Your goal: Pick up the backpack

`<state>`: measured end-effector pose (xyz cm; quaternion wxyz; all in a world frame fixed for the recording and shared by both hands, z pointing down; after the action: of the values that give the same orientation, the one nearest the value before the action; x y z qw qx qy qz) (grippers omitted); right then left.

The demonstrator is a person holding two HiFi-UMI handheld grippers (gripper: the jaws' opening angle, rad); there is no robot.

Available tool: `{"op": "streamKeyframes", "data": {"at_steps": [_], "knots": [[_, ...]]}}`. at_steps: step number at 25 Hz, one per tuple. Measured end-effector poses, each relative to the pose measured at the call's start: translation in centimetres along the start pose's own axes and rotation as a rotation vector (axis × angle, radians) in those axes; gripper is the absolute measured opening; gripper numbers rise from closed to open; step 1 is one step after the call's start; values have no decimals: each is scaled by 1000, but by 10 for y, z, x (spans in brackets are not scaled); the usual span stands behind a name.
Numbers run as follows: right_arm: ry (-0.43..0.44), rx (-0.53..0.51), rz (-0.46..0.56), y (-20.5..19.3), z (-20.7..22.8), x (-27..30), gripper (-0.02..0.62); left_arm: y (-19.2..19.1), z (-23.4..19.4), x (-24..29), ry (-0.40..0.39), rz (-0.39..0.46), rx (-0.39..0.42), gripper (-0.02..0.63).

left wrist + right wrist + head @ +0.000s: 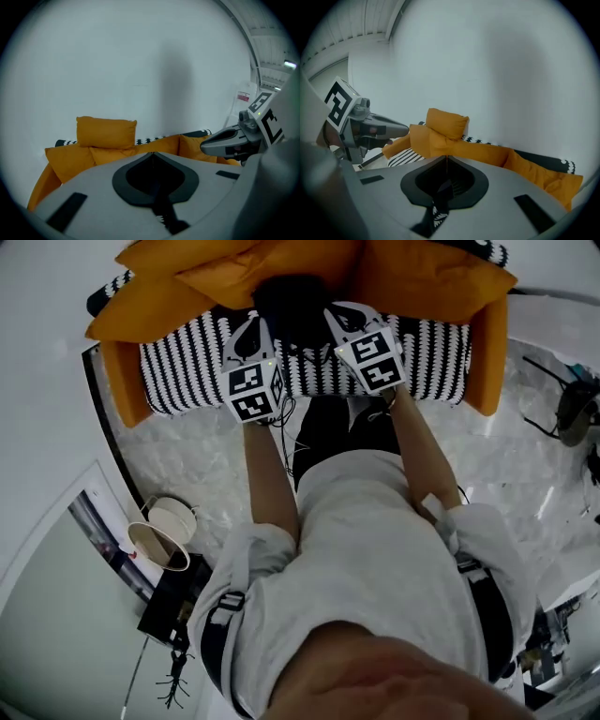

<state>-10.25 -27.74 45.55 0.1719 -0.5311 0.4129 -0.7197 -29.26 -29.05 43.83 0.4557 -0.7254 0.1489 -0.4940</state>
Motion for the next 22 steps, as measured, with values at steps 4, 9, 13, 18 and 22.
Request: {"op": "streamKeyframes", "data": {"at_steps": [4, 9, 13, 18, 22], "knots": [[-9, 49, -44, -22, -2, 39, 40, -28, -24, 30, -44, -53, -41, 12], [-51, 110, -53, -64, -3, 63, 40, -71, -32, 61, -118, -151, -28, 12], [-50, 151, -38, -80, -10, 91, 40, -93, -57, 85, -155, -200, 29, 12], [-63, 161, -50, -103, -11, 122, 40, -112, -70, 109, -231, -219, 8, 12], [-86, 190, -58, -117, -10, 148, 40, -136, -84, 132, -268, -263, 13, 13]]}}
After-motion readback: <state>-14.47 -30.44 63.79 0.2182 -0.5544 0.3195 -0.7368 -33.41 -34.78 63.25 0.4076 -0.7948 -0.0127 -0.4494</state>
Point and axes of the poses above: the fingertips, and each gripper's own axes: x forward along the fingers, z to its right, y out of its top, the point moved 8 cm from there along -x, backward along the fingers, and after that the axes turned 6 degrees about -y, right-handed, at the moved point
